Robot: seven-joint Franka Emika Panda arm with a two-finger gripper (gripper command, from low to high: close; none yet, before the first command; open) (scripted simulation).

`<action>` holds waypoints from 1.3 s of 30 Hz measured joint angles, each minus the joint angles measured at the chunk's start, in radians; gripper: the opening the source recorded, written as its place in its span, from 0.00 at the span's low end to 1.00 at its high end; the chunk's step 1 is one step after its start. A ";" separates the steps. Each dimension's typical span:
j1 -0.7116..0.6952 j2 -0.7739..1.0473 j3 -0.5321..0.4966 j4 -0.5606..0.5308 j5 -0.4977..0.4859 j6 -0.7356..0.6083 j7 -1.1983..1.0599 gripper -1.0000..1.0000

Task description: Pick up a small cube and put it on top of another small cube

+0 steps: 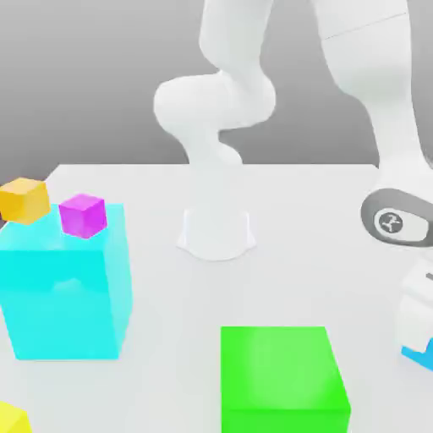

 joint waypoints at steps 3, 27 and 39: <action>-0.049 -0.087 0.063 -0.021 0.070 -0.064 -0.053 0.00; -0.761 -0.958 -0.377 -0.160 0.299 -0.762 0.218 0.00; -0.850 -0.998 -0.445 -0.288 0.307 -0.667 0.265 1.00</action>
